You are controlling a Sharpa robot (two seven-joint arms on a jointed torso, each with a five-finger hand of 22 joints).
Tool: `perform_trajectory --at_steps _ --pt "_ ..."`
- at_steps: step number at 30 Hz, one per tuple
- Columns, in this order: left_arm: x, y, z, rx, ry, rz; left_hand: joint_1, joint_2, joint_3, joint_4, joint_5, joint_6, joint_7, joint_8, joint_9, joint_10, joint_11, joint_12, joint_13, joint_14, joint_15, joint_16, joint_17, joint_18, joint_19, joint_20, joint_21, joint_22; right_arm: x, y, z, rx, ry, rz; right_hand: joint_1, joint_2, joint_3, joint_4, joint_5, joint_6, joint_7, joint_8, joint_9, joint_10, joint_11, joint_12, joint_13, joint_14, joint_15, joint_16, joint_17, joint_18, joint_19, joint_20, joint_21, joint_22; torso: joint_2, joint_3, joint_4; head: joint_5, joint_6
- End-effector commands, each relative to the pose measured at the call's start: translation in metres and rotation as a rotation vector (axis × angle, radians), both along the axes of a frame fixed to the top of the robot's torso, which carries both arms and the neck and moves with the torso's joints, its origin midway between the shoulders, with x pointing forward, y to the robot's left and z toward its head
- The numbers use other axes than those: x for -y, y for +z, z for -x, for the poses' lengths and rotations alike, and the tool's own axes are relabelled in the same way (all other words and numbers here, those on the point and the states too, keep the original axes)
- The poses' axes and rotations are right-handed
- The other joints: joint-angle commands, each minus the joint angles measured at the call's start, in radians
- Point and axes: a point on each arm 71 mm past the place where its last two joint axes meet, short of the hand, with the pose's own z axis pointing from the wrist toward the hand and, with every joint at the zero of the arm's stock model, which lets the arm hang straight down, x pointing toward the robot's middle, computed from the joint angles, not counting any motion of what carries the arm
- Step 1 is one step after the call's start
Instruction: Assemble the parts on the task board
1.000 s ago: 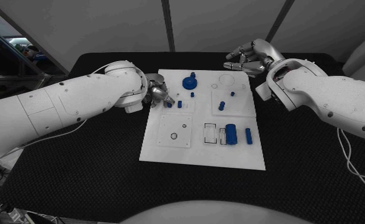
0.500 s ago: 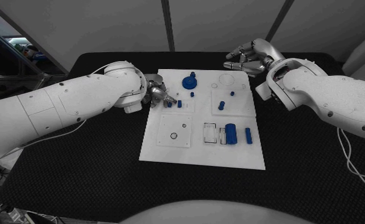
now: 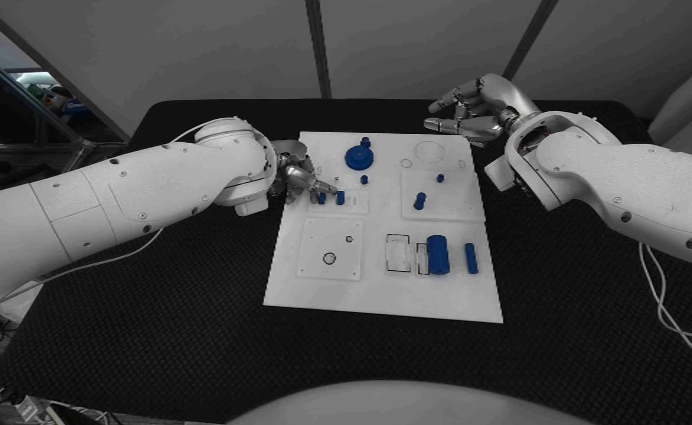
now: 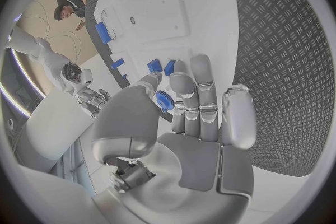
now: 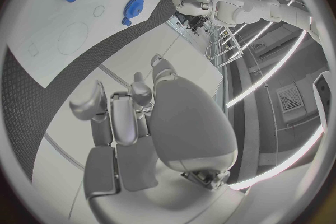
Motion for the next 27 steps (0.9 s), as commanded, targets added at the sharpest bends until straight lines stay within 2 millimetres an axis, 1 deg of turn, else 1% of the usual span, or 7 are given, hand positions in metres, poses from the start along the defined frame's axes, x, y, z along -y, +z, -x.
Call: perform_trajectory --at_steps 1,17,18,19,20,25,27 --pt "-0.001 0.004 -0.001 0.031 0.045 0.052 0.011 0.004 -0.017 0.005 0.0 -0.006 0.003 -0.006 -0.001 -0.012 0.003 -0.019 -0.02 0.002 -0.002 0.0 0.0 -0.066 -0.011 -0.001 -0.013 0.063 -0.001 0.001 0.0 0.005 0.005 0.0 -0.009 0.004 0.002 0.003 0.004 -0.006 -0.003 0.006 -0.001 -0.008 -0.001 -0.004 -0.001 0.034 -0.01 -0.006 -0.001 0.005 -0.008 -0.002 -0.005 -0.001 0.0 0.0001 -0.0001 -0.001 0.001" --pt "-0.01 0.032 -0.006 0.174 0.089 0.256 0.136 -0.008 -0.186 0.058 0.008 -0.186 0.082 -0.06 -0.027 -0.22 0.073 -0.199 -0.2 -0.035 0.049 -0.051 -0.037 -0.01 -0.15 0.042 -0.252 -0.138 0.001 0.0 -0.001 0.004 -0.001 0.002 -0.009 0.004 0.002 0.003 0.004 -0.006 -0.003 0.006 -0.001 -0.008 -0.001 -0.004 -0.001 0.034 -0.01 -0.006 -0.001 0.005 -0.008 -0.002 -0.005 -0.001 0.0 0.0007 -0.0003 -0.005 0.006" --pt "-0.009 0.034 -0.007 0.19 0.082 0.271 0.146 -0.006 -0.196 0.062 0.008 -0.195 0.086 -0.058 -0.03 -0.231 0.077 -0.201 -0.203 -0.025 0.05 -0.006 0.002 -0.006 -0.16 0.046 -0.27 -0.153 0.001 0.0 -0.002 0.004 -0.002 0.002 -0.009 0.004 0.002 0.003 0.004 -0.006 -0.003 0.006 -0.001 -0.008 -0.001 -0.004 -0.001 0.034 -0.01 -0.006 -0.001 0.005 -0.008 -0.002 -0.005 -0.001 0.0 0.0007 -0.0002 -0.005 0.006" --pt "-0.007 0.036 -0.007 0.208 0.072 0.288 0.163 -0.004 -0.204 0.064 0.008 -0.206 0.086 -0.058 -0.033 -0.249 0.077 -0.206 -0.207 0.093 0.045 0.383 0.327 0.003 -0.181 0.044 -0.305 -0.18 0.002 0.0 -0.002 0.004 -0.002 0.002 -0.009 0.004 0.002 0.003 0.004 -0.006 -0.003 0.006 -0.001 -0.008 -0.001 -0.004 -0.001 0.034 -0.01 -0.006 -0.001 0.005 -0.008 -0.002 -0.005 -0.001 0.0 0.0007 -0.0001 -0.006 0.006" --pt "-0.005 0.038 -0.007 0.23 0.056 0.308 0.196 0.003 -0.208 0.06 0.005 -0.222 0.095 -0.058 -0.038 -0.288 0.086 -0.22 -0.217 0.073 0.055 0.399 0.334 0.026 -0.257 0.048 -0.424 -0.276 0.002 0.0 -0.002 0.004 -0.002 0.002 -0.009 0.004 0.002 0.003 0.004 -0.006 -0.003 0.006 -0.001 -0.008 -0.001 -0.004 -0.001 0.034 -0.01 -0.006 -0.001 0.005 -0.008 -0.002 -0.005 -0.001 0.0 0.0007 0.0 -0.007 0.007" --pt "0.012 0.046 -0.007 0.386 -0.07 0.368 0.409 0.039 -0.131 -0.016 0.008 -0.283 0.145 -0.094 -0.087 -0.459 0.127 -0.319 -0.287 -0.176 0.097 0.113 0.059 0.042 -0.42 0.087 -0.663 -0.442 0.002 0.0 -0.002 0.004 -0.002 0.0 -0.01 0.004 0.002 0.003 0.005 -0.007 -0.003 0.006 -0.002 -0.008 -0.001 -0.004 -0.001 0.034 -0.01 -0.007 -0.002 0.006 -0.009 -0.002 -0.007 -0.004 0.0 0.001 0.0003 -0.012 0.011" --pt "0.019 0.045 -0.005 0.446 -0.134 0.365 0.499 0.036 -0.058 -0.051 -0.105 -0.276 0.138 -0.131 -0.132 -0.47 0.134 -0.369 -0.342 -0.255 0.11 0.089 0.029 0.052 -0.44 0.094 -0.719 -0.479 0.001 0.0 -0.002 0.005 0.0 -0.001 -0.01 0.004 0.002 0.003 0.005 -0.007 -0.003 0.006 -0.002 -0.009 -0.001 -0.005 -0.003 0.034 -0.01 -0.008 -0.004 0.006 -0.01 -0.002 -0.008 -0.005 0.001 0.0004 -0.0006 -0.014 0.016"
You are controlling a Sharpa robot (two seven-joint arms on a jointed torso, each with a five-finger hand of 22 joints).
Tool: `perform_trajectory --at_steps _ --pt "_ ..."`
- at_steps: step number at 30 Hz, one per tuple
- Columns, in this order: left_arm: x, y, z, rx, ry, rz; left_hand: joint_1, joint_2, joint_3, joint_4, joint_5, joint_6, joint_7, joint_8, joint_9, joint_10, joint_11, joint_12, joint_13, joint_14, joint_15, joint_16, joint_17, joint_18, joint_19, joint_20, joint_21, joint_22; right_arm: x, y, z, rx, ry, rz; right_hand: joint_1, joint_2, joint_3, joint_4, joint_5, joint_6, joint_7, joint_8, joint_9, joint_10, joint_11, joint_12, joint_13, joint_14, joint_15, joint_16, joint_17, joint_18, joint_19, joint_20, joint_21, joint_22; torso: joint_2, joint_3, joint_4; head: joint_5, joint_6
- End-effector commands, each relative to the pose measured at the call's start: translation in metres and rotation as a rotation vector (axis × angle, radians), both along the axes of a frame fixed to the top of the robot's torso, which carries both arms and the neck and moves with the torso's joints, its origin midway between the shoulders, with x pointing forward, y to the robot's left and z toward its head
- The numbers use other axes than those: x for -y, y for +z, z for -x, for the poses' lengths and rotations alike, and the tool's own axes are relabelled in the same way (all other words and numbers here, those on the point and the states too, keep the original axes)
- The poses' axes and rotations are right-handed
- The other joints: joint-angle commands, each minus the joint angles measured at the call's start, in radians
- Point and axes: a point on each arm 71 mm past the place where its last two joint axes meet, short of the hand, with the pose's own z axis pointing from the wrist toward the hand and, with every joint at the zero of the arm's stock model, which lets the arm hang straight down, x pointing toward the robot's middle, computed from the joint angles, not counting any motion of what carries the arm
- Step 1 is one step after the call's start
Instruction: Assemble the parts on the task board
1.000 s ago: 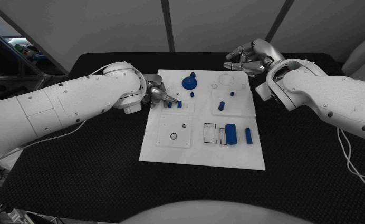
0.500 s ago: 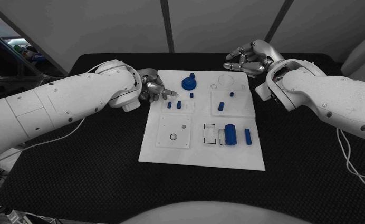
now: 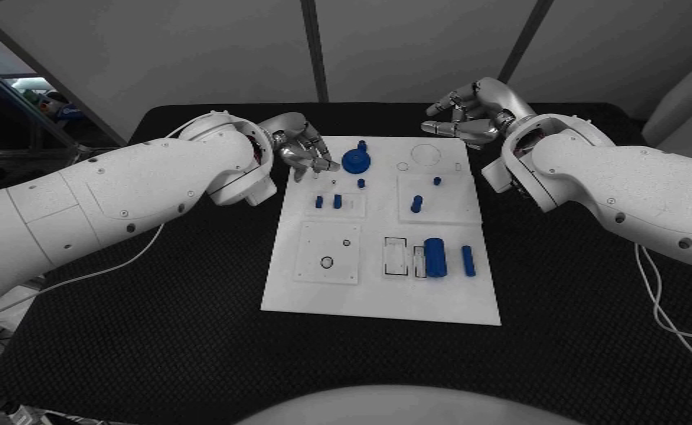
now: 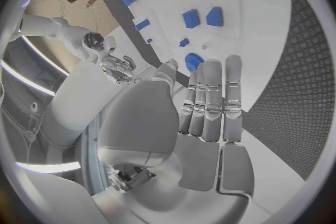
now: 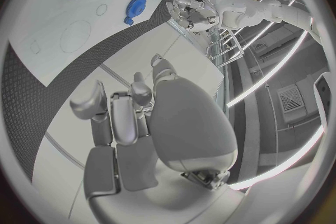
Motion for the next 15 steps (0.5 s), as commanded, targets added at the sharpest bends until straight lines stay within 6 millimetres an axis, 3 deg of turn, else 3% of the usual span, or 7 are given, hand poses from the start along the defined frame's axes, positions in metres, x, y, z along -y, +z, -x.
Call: perform_trajectory --at_steps 1,6,15 --pt "0.015 0.011 0.002 0.254 -0.141 0.035 0.075 -0.013 0.072 -0.029 -0.101 0.012 -0.006 -0.039 -0.048 -0.001 0.0 -0.053 -0.06 -0.051 0.006 -0.015 -0.038 -0.024 -0.007 0.01 -0.046 -0.033 -0.001 0.001 0.0 0.006 0.009 -0.003 -0.005 0.0 0.002 0.003 0.005 -0.006 -0.003 0.007 -0.002 -0.01 -0.001 -0.007 -0.004 0.034 -0.01 -0.005 -0.003 0.006 -0.006 0.001 -0.005 -0.003 0.001 -0.0001 -0.0011 -0.002 0.005" --pt "0.031 0.001 0.006 0.378 -0.254 -0.045 0.073 -0.064 0.119 -0.03 -0.116 0.049 -0.014 -0.076 -0.096 0.017 0.003 -0.108 -0.126 -0.057 0.002 0.018 -0.055 -0.026 0.014 0.014 -0.057 -0.043 -0.003 0.001 0.0 0.01 0.015 -0.005 0.002 0.004 0.012 0.0 0.008 -0.004 -0.004 0.01 -0.002 -0.075 -0.003 -0.091 -0.098 0.022 -0.011 -0.041 -0.044 0.017 -0.035 0.0 -0.041 -0.056 0.0 0.0004 -0.0008 -0.006 0.01" --pt "0.046 -0.012 0.002 0.438 -0.335 -0.158 0.061 -0.098 0.156 -0.043 -0.131 0.089 -0.024 -0.109 -0.144 0.03 0.007 -0.136 -0.182 -0.044 0.003 0.081 -0.074 -0.026 0.048 0.015 -0.051 -0.039 -0.005 0.001 0.0 0.012 0.022 -0.007 0.003 0.004 0.015 0.0 0.009 -0.004 -0.004 0.01 -0.002 -0.084 -0.003 -0.109 -0.118 0.02 -0.011 -0.048 -0.051 0.019 -0.039 0.0 -0.049 -0.066 0.001 0.0003 -0.0014 -0.009 0.016"
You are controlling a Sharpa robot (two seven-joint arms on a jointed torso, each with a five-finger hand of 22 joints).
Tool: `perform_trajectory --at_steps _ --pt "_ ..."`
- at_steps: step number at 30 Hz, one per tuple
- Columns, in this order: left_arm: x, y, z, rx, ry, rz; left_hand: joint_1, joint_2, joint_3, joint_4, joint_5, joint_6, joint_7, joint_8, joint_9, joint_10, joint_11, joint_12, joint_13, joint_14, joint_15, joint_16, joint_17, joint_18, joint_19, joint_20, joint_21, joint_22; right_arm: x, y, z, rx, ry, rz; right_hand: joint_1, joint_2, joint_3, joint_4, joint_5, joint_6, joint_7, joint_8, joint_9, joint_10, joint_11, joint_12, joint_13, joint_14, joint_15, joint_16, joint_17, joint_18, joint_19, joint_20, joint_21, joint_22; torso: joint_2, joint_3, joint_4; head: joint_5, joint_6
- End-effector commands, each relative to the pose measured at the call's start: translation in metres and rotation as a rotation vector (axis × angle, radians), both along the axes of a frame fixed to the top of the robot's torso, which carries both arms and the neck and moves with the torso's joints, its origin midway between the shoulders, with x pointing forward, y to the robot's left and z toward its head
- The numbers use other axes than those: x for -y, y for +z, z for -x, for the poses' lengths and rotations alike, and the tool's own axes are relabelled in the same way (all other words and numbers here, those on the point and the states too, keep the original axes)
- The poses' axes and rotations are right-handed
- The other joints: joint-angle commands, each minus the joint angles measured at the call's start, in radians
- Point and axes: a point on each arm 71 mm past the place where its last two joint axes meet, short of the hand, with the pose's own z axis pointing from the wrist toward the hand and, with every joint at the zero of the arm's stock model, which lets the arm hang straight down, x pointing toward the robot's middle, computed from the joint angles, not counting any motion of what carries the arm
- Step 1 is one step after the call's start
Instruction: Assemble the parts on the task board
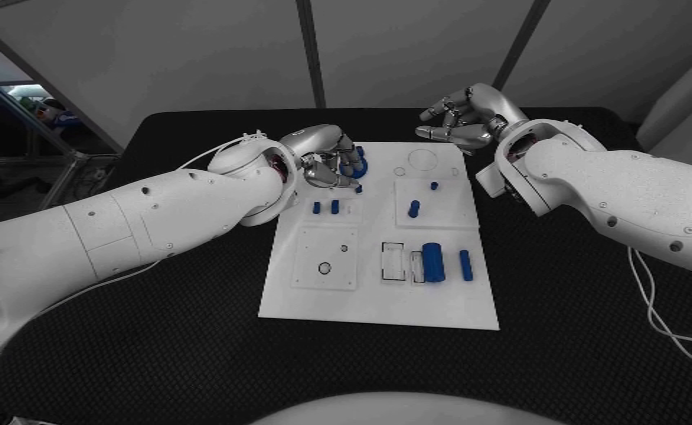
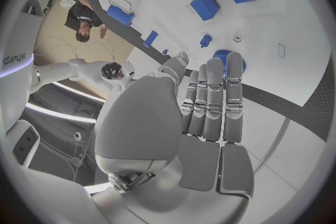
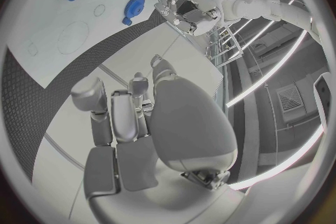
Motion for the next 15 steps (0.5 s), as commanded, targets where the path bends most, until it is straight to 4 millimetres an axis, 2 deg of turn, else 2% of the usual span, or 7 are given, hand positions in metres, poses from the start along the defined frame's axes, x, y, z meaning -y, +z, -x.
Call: perform_trajectory --at_steps 1,7,15 --pt "0.0071 0.0006 0.0007 0.12 -0.08 -0.09 -0.003 -0.014 0.013 -0.005 -0.004 0.012 -0.003 -0.01 -0.013 0.008 0.0 -0.009 -0.014 0.014 0.001 0.024 -0.004 0.005 0.017 -0.001 0.011 0.007 -0.002 0.0011 0.0004 0.008 0.014 -0.004 0.003 0.005 0.007 -0.001 0.004 -0.004 -0.004 0.004 -0.001 -0.007 0.002 -0.003 -0.001 0.02 -0.004 -0.004 -0.001 0.019 -0.007 0.0 -0.007 -0.001 0.001 0.0 -0.0002 -0.001 0.002" --pt "0.0109 -0.0038 -0.0019 0.129 -0.087 -0.138 -0.01 -0.019 0.028 -0.013 -0.005 0.025 -0.006 -0.02 -0.029 0.006 0.002 -0.015 -0.032 0.019 0.001 0.058 -0.009 0.004 0.028 -0.002 0.021 0.017 -0.0022 0.0007 0.001 0.007 0.014 -0.004 0.003 0.004 0.008 -0.001 0.005 -0.004 -0.004 0.003 -0.001 -0.009 0.002 -0.009 -0.006 0.02 -0.004 -0.005 -0.002 0.019 -0.007 0.0 -0.008 -0.002 0.002 -0.0011 0.0015 -0.005 0.004" --pt "0.0147 -0.0089 -0.0064 0.107 -0.083 -0.184 -0.013 -0.018 0.04 -0.018 -0.005 0.036 -0.009 -0.025 -0.039 0.003 0.004 -0.019 -0.044 0.02 0.002 0.08 -0.014 0.004 0.033 -0.001 0.029 0.025 -0.0033 0.0004 0.001 0.005 0.016 -0.004 0.003 0.004 0.008 -0.001 0.005 -0.004 -0.004 0.003 -0.001 -0.009 0.002 -0.009 -0.006 0.02 -0.004 -0.005 -0.002 0.019 -0.007 0.0 -0.008 -0.002 0.001 0.0001 0.0003 -0.005 0.0"
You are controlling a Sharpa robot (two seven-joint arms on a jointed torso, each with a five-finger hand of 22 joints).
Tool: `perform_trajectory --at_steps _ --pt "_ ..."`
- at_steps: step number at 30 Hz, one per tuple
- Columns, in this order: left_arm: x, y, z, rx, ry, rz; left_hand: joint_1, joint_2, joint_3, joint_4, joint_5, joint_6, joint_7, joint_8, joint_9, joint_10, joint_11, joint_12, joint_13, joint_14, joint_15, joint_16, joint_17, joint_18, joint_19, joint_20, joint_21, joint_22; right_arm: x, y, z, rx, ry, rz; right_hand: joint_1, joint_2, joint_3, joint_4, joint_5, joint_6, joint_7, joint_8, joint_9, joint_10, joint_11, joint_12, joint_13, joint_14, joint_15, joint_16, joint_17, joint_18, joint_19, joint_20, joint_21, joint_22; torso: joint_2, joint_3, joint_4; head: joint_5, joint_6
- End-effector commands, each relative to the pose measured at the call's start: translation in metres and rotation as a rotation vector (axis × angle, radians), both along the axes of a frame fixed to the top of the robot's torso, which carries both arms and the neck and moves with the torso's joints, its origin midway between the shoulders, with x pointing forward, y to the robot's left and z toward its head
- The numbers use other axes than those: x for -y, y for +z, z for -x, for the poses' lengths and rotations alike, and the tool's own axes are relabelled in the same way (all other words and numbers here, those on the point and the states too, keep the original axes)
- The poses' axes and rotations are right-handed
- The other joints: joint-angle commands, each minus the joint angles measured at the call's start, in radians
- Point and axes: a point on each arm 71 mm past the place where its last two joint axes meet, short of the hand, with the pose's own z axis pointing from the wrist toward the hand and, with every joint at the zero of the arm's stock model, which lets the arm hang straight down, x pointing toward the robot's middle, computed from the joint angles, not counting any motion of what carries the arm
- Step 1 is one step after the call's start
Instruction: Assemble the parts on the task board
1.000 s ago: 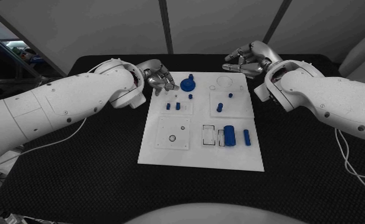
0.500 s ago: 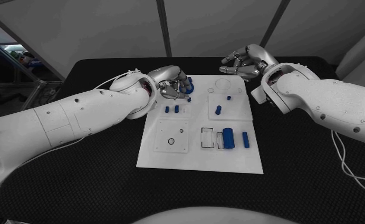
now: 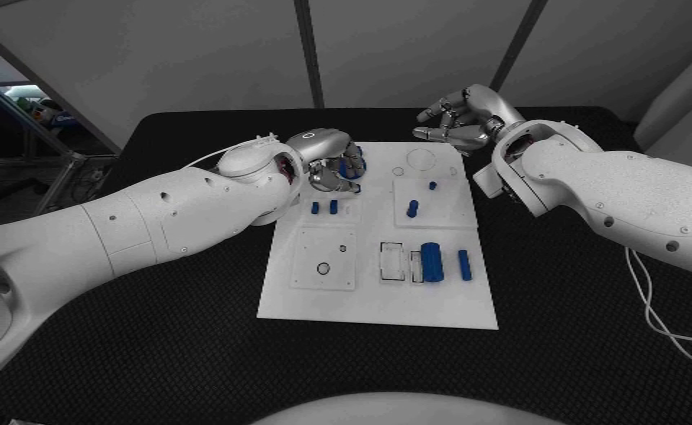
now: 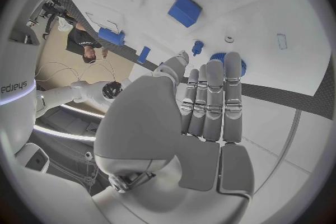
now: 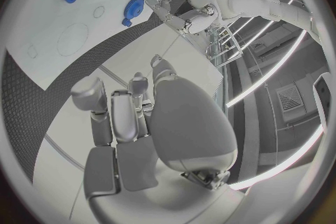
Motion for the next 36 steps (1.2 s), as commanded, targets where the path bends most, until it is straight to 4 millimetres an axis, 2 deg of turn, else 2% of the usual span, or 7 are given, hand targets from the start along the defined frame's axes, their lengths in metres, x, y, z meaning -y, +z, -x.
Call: perform_trajectory --at_steps 1,4,16,27,30,36 --pt "0.002 -0.002 -0.001 0.006 -0.016 -0.055 -0.003 -0.008 0.004 0.001 -0.005 0.008 -0.002 -0.006 -0.001 0.001 0.006 -0.004 -0.002 0.006 -0.001 0.004 -0.001 0.005 0.008 0.002 0.006 0.001 -0.002 0.001 0.0 0.006 0.011 -0.003 0.003 0.004 0.008 -0.001 0.005 -0.004 -0.004 0.003 -0.001 -0.006 -0.001 -0.005 -0.001 0.02 -0.004 -0.005 -0.002 0.019 -0.007 0.0 -0.004 -0.001 -0.001 0.0 0.0009 0.0 -0.001" --pt "0.003 -0.004 -0.002 -0.004 -0.014 -0.065 -0.005 -0.005 0.012 -0.001 -0.004 0.014 -0.001 -0.008 -0.006 0.001 0.006 -0.004 -0.007 0.007 -0.001 0.016 -0.002 0.005 0.01 0.002 0.01 0.006 -0.002 0.001 0.0 0.006 0.012 -0.003 0.002 0.004 0.008 0.0 0.007 -0.005 -0.004 0.003 -0.002 -0.005 -0.001 -0.006 -0.002 0.02 -0.004 -0.005 -0.002 0.019 -0.007 -0.001 -0.005 -0.002 -0.001 -0.0003 0.0011 0.0 -0.001" --pt "0.008 -0.007 -0.005 -0.032 -0.021 -0.086 -0.017 -0.003 0.054 -0.015 -0.005 0.042 -0.004 -0.021 -0.029 0.038 -0.005 -0.005 -0.032 0.056 -0.01 0.135 0.07 0.006 0.024 -0.004 0.04 0.036 -0.003 0.001 0.0 0.005 0.014 -0.003 0.002 0.004 0.008 0.0 0.007 -0.005 -0.004 0.003 -0.002 -0.005 -0.001 -0.006 -0.002 0.02 -0.004 -0.005 -0.002 0.019 -0.007 -0.001 -0.005 -0.002 -0.001 0.0002 0.0011 0.0 -0.003" --pt "0.014 -0.009 -0.006 -0.044 -0.032 -0.092 -0.022 -0.004 0.072 -0.021 -0.004 0.049 -0.002 -0.029 -0.039 0.043 -0.005 -0.016 -0.046 0.057 -0.011 0.156 0.071 0.005 0.024 -0.005 0.049 0.048 -0.005 0.001 0.0 0.003 0.017 -0.003 0.002 0.004 0.008 0.0 0.007 -0.005 -0.004 0.003 -0.002 -0.005 -0.001 -0.006 -0.002 0.02 -0.004 -0.005 -0.002 0.019 -0.007 -0.001 -0.005 -0.002 -0.001 0.0 0.0006 -0.001 -0.006" --pt "0.015 -0.01 -0.007 -0.05 -0.035 -0.096 -0.023 -0.001 0.081 -0.024 -0.004 0.052 -0.001 -0.032 -0.042 0.046 -0.005 -0.019 -0.05 0.06 -0.011 0.166 0.076 0.005 0.024 -0.005 0.052 0.052 -0.005 0.001 0.0 0.002 0.018 -0.003 0.002 0.004 0.008 0.0 0.007 -0.005 -0.004 0.003 -0.002 -0.005 -0.001 -0.006 -0.002 0.02 -0.004 -0.005 -0.002 0.019 -0.007 -0.001 -0.005 -0.002 -0.001 0.0011 0.0009 -0.001 -0.007" --pt "0.016 -0.011 -0.007 -0.063 -0.04 -0.102 -0.021 0.004 0.105 -0.034 -0.005 0.06 0.002 -0.038 -0.05 0.058 -0.007 -0.028 -0.062 0.073 -0.013 0.197 0.093 0.005 0.025 -0.007 0.063 0.065 -0.006 0.001 0.0 0.002 0.019 -0.003 0.002 0.004 0.008 0.0 0.007 -0.005 -0.004 0.003 -0.002 -0.005 -0.001 -0.006 -0.002 0.02 -0.004 -0.005 -0.002 0.019 -0.007 -0.001 -0.005 -0.002 -0.001 0.0004 0.0011 -0.002 -0.01"
